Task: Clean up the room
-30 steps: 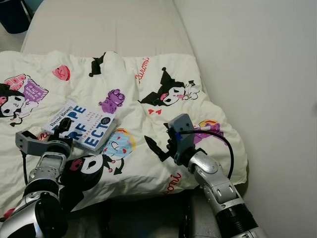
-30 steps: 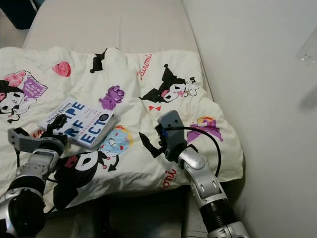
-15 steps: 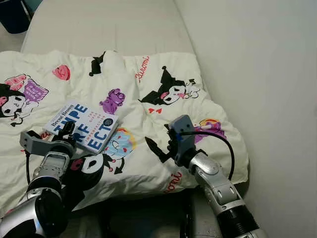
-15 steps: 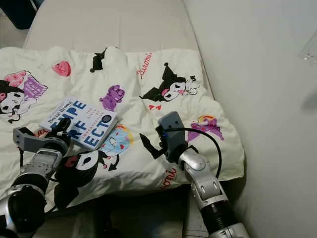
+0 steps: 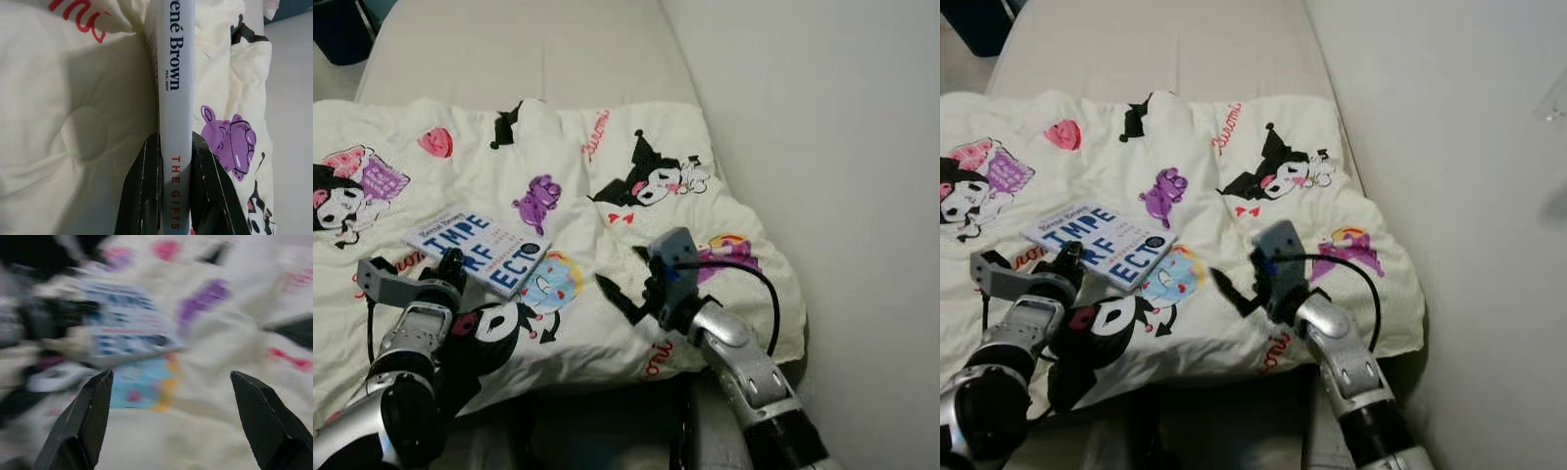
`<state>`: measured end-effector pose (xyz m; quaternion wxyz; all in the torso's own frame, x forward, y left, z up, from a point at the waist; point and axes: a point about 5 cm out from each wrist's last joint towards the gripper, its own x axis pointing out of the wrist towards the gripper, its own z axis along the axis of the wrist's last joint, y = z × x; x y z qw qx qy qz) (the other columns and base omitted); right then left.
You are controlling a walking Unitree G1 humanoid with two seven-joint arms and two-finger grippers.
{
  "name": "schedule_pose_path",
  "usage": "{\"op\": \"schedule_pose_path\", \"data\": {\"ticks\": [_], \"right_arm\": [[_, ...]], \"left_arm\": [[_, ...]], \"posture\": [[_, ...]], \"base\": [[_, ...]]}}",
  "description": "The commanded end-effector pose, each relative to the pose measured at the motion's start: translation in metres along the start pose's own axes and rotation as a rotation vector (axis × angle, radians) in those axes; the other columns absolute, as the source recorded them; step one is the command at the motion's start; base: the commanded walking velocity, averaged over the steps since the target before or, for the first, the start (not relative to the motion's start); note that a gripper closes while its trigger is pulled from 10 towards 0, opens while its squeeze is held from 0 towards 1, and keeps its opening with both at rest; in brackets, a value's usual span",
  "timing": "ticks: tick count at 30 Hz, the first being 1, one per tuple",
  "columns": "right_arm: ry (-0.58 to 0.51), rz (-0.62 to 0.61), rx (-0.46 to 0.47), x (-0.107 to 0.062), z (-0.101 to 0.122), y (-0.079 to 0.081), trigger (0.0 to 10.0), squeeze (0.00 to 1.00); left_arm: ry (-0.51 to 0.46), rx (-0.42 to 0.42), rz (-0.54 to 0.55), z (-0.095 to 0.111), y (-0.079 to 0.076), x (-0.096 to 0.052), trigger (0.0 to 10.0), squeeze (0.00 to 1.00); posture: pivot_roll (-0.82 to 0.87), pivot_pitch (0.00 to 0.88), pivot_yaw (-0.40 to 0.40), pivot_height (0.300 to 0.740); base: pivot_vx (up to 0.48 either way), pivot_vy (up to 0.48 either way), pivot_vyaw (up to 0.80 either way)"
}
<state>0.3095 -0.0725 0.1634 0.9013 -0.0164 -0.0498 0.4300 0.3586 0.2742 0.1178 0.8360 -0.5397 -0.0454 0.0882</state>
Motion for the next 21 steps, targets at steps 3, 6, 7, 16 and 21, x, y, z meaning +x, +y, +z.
{"op": "schedule_pose_path", "data": {"ticks": [3, 6, 7, 16, 21], "right_arm": [[0.006, 0.285, 0.031, -0.008, 0.0, 0.035, 10.0, 0.0], [0.025, 0.388, 0.045, -0.012, -0.003, 0.047, 10.0, 0.0], [0.028, 0.391, 0.049, -0.012, -0.004, 0.048, 10.0, 0.0], [0.004, 0.133, 0.014, 0.002, -0.003, 0.02, 10.0, 0.0], [-0.004, -0.153, 0.065, 0.002, -0.006, -0.012, 10.0, 0.0]], "left_arm": [[0.001, 0.011, -0.009, 0.006, 0.004, -0.002, 0.0, 0.0], [-0.003, 0.017, -0.023, 0.009, 0.002, -0.001, 0.0, 0.0], [-0.006, 0.019, -0.031, 0.011, 0.001, -0.001, 0.0, 0.0], [-0.006, 0.092, -0.239, 0.025, -0.029, 0.006, 0.0, 0.0], [0.034, 0.418, -0.475, 0.021, -0.055, -0.004, 0.0, 0.0]], "posture": [[-0.11, 0.356, 0.02, 0.57], [-0.11, 0.344, 0.022, 0.57], [-0.1, 0.343, 0.021, 0.57], [-0.07, 0.288, 0.032, 0.57], [-0.04, 0.223, 0.011, 0.57]], "base": [[0.0, 0.0, 0.0], [0.0, 0.0, 0.0], [0.0, 0.0, 0.0], [0.0, 0.0, 0.0], [0.0, 0.0, 0.0]]}}
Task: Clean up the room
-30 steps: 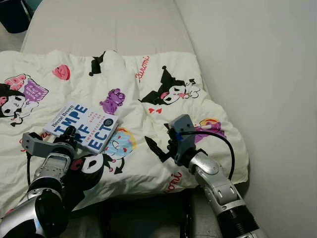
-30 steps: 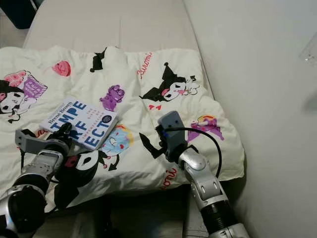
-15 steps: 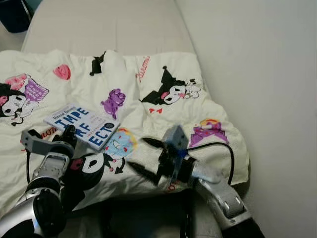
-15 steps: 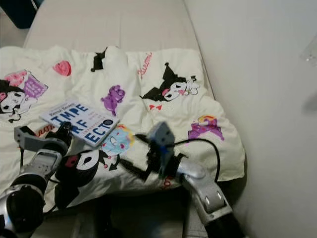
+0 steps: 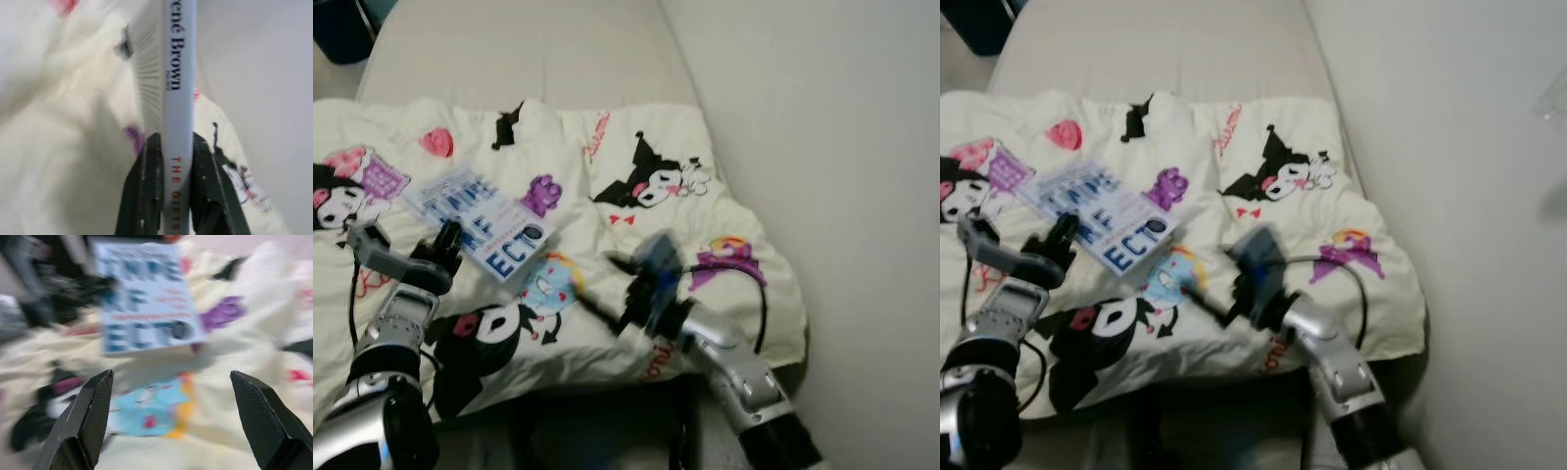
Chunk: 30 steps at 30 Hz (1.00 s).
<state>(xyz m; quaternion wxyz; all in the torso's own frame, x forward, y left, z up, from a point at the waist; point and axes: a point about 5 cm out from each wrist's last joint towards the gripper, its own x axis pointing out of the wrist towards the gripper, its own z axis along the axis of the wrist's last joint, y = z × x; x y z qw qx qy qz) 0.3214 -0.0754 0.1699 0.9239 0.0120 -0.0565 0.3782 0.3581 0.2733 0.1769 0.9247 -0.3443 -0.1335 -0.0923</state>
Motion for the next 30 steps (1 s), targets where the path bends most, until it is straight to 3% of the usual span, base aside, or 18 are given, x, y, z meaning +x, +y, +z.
{"op": "schedule_pose_path", "data": {"ticks": [1, 2, 3, 10, 11, 12, 15, 18, 19, 20, 22, 24, 27, 30], "right_arm": [[0.041, -0.171, 0.059, -0.006, -0.016, -0.018, 10.0, 0.0], [0.041, -0.171, 0.059, -0.006, -0.016, -0.018, 10.0, 0.0], [0.083, -0.257, 0.076, -0.007, -0.022, -0.027, 10.0, 0.0], [0.099, -0.303, 0.029, -0.011, -0.027, -0.032, 10.0, 0.0], [0.111, -0.323, 0.019, -0.013, -0.031, -0.033, 10.0, 0.0], [0.111, -0.323, 0.019, -0.013, -0.031, -0.033, 10.0, 0.0], [0.163, -0.343, -0.004, -0.019, -0.045, -0.033, 10.0, 0.0], [0.176, -0.346, -0.014, -0.02, -0.048, -0.033, 10.0, 0.0], [0.186, -0.355, -0.008, -0.021, -0.051, -0.034, 10.0, 0.0], [0.187, -0.371, -0.008, -0.022, -0.053, -0.035, 10.0, 0.0], [0.187, -0.371, -0.008, -0.022, -0.053, -0.035, 10.0, 0.0], [0.182, -0.39, 0.019, -0.021, -0.055, -0.036, 10.0, 0.0], [0.178, -0.398, 0.042, -0.022, -0.057, -0.037, 10.0, 0.0], [0.165, -0.392, 0.054, -0.022, -0.056, -0.037, 10.0, 0.0]], "left_arm": [[0.021, 0.264, -0.042, -0.008, -0.018, -0.007, 0.0, 0.0], [0.021, 0.264, -0.042, -0.008, -0.018, -0.007, 0.0, 0.0], [0.03, 0.406, 0.021, -0.014, -0.021, -0.013, 10.0, 0.0], [0.02, 0.545, 0.143, -0.022, -0.021, -0.026, 10.0, 0.0], [0.054, 0.667, 0.239, -0.026, -0.013, -0.033, 10.0, 0.0], [0.054, 0.667, 0.239, -0.026, -0.013, -0.033, 10.0, 0.0], [0.111, 0.804, 0.368, -0.041, -0.001, -0.047, 10.0, 0.0], [0.103, 0.791, 0.354, -0.043, -0.007, -0.05, 10.0, 0.0], [0.098, 0.792, 0.3, -0.045, -0.015, -0.052, 10.0, 0.0], [0.093, 0.82, 0.264, -0.047, -0.023, -0.056, 10.0, 0.0], [0.093, 0.82, 0.264, -0.047, -0.023, -0.056, 10.0, 0.0], [0.08, 0.883, 0.163, -0.052, -0.04, -0.06, 10.0, 0.0], [0.086, 0.904, 0.104, -0.058, -0.049, -0.062, 10.0, 0.0], [0.059, 0.913, 0.135, -0.058, -0.052, -0.062, 10.0, 0.0]], "posture": [[-0.03, 0.209, 0.001, 0.57], [-0.03, 0.209, 0.001, 0.57], [-0.02, 0.184, -0.004, 0.57], [-0.01, 0.164, -0.006, 0.57], [0.0, 0.155, -0.006, 0.57], [0.0, 0.155, -0.006, 0.57], [0.0, 0.143, -0.019, 0.57], [0.01, 0.14, -0.023, 0.57], [0.01, 0.141, -0.023, 0.57], [0.01, 0.142, -0.023, 0.57], [0.01, 0.142, -0.023, 0.57], [0.01, 0.145, -0.017, 0.57], [0.01, 0.147, -0.015, 0.57], [0.01, 0.15, -0.012, 0.57]], "base": [[0.0, 0.0, 0.0], [0.0, 0.0, 0.0], [0.0, 0.0, 0.0], [0.0, 0.0, 0.0], [0.0, 0.0, 0.0], [0.0, 0.0, 0.0], [0.0, 0.0, 0.0], [0.0, 0.0, 0.0], [0.0, 0.0, 0.0], [0.0, 0.0, 0.0], [0.0, 0.0, 0.0], [0.0, 0.0, 0.0], [0.0, 0.0, 0.0], [0.0, 0.0, 0.0]]}}
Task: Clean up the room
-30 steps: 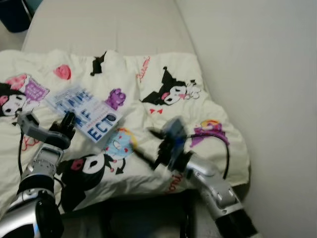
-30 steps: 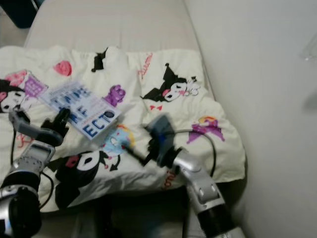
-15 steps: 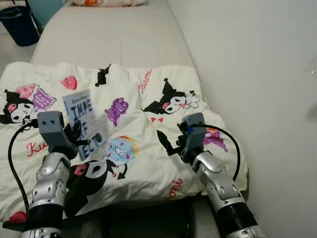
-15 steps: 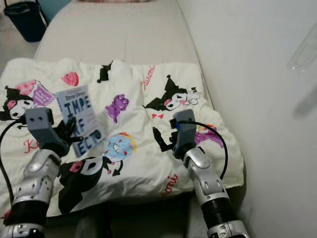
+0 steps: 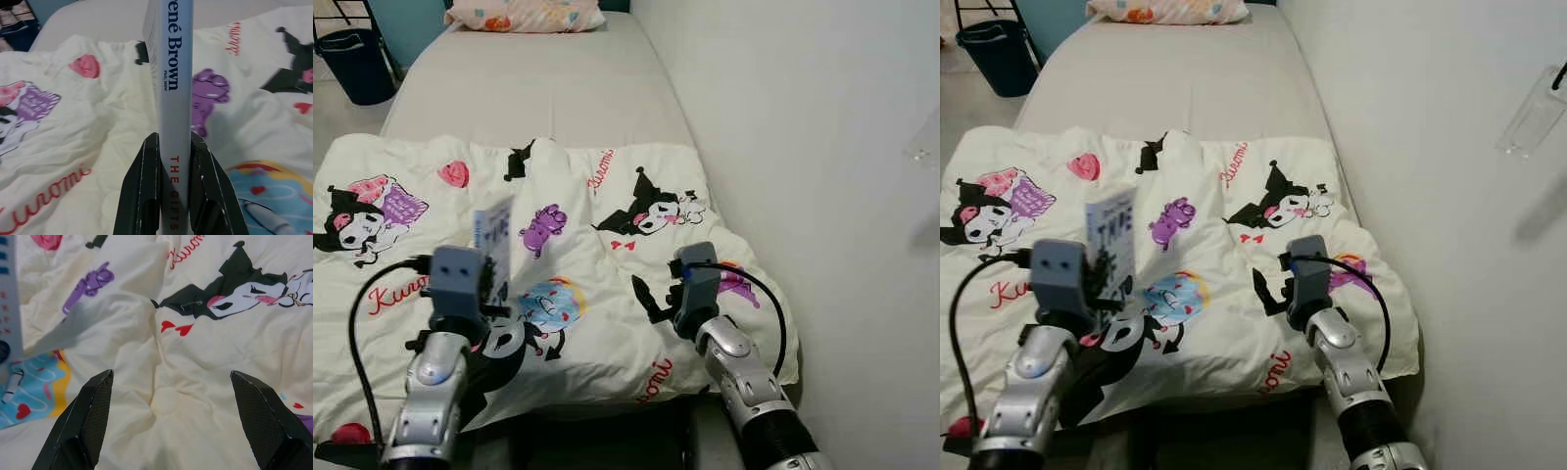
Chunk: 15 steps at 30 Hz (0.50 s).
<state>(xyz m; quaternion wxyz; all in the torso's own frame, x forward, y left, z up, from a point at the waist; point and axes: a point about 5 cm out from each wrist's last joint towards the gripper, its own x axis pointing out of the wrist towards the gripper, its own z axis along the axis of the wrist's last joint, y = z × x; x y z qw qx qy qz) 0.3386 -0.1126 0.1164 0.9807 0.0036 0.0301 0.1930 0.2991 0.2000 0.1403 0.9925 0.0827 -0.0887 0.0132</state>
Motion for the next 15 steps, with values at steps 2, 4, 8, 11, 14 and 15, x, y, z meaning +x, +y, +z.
{"op": "schedule_pose_path", "data": {"ticks": [2, 4, 8, 11, 14, 15], "right_arm": [[-0.007, 0.009, 0.037, -0.0023, -0.0037, 0.0004, 10.0, 0.0], [-0.016, 0.018, 0.046, -0.0026, -0.0032, 0.0012, 10.0, 0.0], [-0.016, 0.029, 0.04, -0.0019, -0.0034, 0.0026, 10.0, 0.0], [-0.017, 0.033, 0.035, -0.0008, -0.0032, 0.0036, 10.0, 0.0], [-0.019, 0.034, 0.033, 0.0, -0.0029, 0.0041, 10.0, 0.0], [-0.02, 0.035, 0.033, 0.0003, -0.0028, 0.0044, 10.0, 0.0]], "left_arm": [[-0.055, 0.004, 0.057, 0.0091, 0.0046, -0.0012, 10.0, 0.0], [-0.066, -0.017, 0.085, 0.0111, 0.0063, -0.0009, 10.0, 0.0], [-0.056, -0.028, 0.079, 0.0119, 0.0057, -0.0015, 10.0, 0.0], [-0.041, -0.017, 0.077, 0.0114, 0.0059, -0.0035, 10.0, 0.0], [-0.028, -0.007, 0.072, 0.01, 0.0053, -0.0052, 10.0, 0.0], [-0.023, -0.007, 0.072, 0.0091, 0.0049, -0.0058, 10.0, 0.0]], "posture": [[0.01, 0.153, -0.009, 0.57], [0.01, 0.153, -0.009, 0.57], [0.02, 0.155, -0.013, 0.58], [0.02, 0.16, -0.013, 0.59], [0.02, 0.162, -0.012, 0.6], [0.02, 0.162, -0.012, 0.605]], "base": [[0.0, 0.0, 0.0], [0.0, 0.0, 0.0], [0.0, 0.0, 0.0], [0.0, 0.0, 0.0], [0.0, 0.0, 0.0], [0.0, 0.0, 0.0]]}}
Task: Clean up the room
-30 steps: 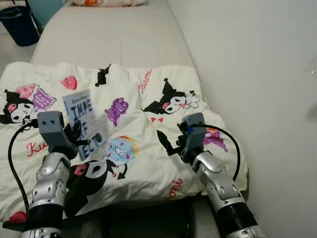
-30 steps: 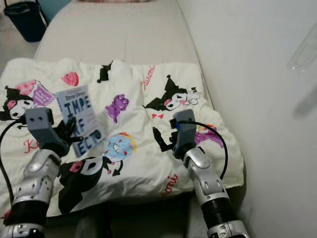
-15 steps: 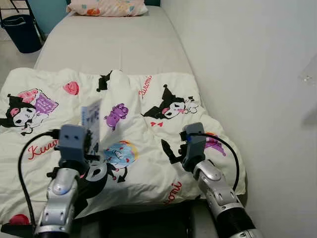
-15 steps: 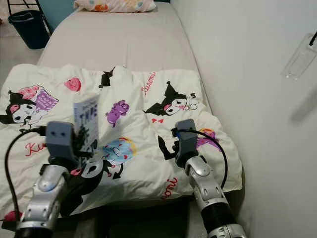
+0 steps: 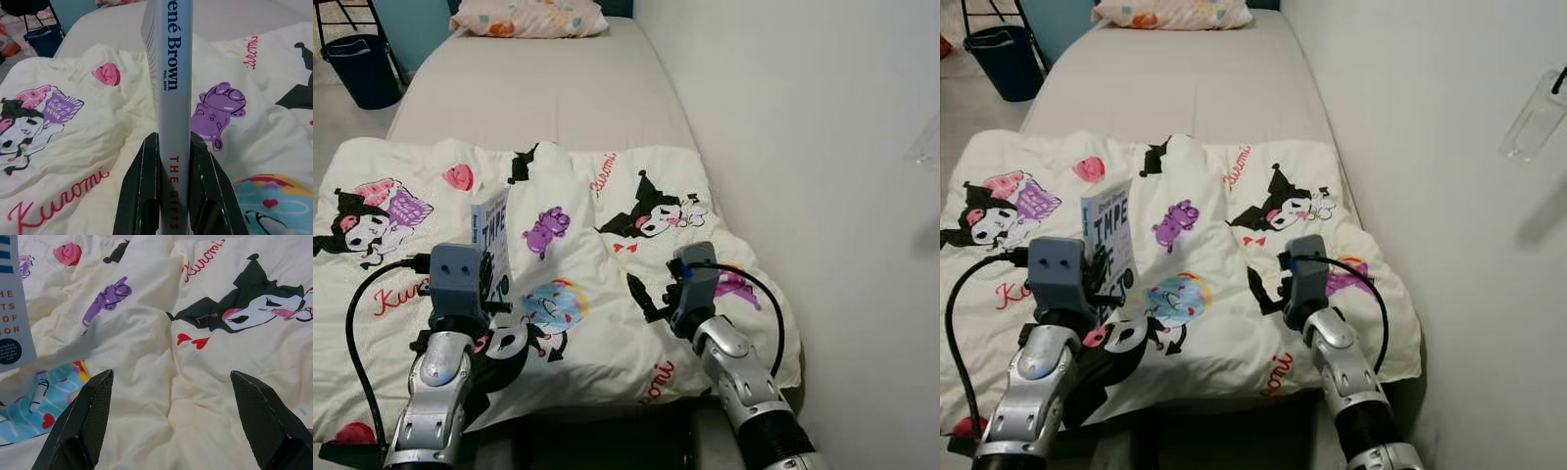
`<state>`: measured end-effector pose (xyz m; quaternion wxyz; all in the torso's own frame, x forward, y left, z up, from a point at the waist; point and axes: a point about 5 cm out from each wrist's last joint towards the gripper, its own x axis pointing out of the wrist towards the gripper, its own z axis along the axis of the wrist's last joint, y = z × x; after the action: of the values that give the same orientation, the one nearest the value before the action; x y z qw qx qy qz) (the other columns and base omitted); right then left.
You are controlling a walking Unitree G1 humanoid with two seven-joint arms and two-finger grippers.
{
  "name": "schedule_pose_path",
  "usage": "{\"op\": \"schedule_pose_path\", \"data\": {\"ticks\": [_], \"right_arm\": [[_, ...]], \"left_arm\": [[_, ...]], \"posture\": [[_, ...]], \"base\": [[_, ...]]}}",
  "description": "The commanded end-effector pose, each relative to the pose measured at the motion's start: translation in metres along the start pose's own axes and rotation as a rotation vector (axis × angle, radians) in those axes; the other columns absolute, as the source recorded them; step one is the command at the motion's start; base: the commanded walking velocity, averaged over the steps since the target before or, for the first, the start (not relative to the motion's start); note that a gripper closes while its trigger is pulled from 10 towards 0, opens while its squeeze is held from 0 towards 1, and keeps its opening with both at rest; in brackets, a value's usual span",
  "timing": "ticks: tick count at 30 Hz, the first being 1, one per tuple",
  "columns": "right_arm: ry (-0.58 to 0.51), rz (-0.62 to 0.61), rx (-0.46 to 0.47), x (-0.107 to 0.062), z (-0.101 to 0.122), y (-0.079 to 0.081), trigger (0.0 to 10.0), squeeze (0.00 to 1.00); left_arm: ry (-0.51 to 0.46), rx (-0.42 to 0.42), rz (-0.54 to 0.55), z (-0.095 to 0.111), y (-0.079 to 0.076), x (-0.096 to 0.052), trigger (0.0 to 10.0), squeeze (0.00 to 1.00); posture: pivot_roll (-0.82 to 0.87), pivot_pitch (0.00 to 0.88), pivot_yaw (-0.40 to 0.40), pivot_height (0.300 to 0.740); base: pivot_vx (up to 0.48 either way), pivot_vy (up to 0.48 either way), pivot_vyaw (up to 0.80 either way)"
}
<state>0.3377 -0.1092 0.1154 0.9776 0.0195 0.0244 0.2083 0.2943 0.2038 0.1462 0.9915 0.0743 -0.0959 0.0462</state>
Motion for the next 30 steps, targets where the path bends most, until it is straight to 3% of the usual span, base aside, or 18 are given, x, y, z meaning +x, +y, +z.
{"op": "schedule_pose_path", "data": {"ticks": [1, 9, 17, 30], "right_arm": [[-0.005, 0.004, 0.006, 0.0, -0.001, 0.001, 10.0, 0.0], [-0.011, 0.009, 0.006, 0.0, 0.0, 0.001, 10.0, 0.0], [-0.025, 0.037, 0.018, -0.002, -0.001, 0.005, 10.0, 0.0], [-0.029, 0.022, 0.016, -0.003, -0.002, 0.003, 10.0, 0.0]], "left_arm": [[-0.01, 0.0, -0.001, 0.002, -0.001, -0.003, 10.0, 0.0], [-0.011, 0.006, -0.002, 0.001, -0.002, -0.003, 10.0, 0.0], [0.038, -0.084, -0.03, -0.004, -0.01, -0.008, 10.0, 0.0], [0.046, -0.045, -0.066, -0.005, -0.012, -0.009, 10.0, 0.0]], "posture": [[0.01, 0.164, -0.01, 0.615], [0.01, 0.165, -0.007, 0.635], [0.01, 0.166, 0.0, 0.635], [0.01, 0.163, 0.01, 0.635]], "base": [[0.0, 0.0, 0.0], [0.0, 0.0, 0.0], [0.0, 0.0, 0.0], [0.0, 0.0, 0.0]]}}
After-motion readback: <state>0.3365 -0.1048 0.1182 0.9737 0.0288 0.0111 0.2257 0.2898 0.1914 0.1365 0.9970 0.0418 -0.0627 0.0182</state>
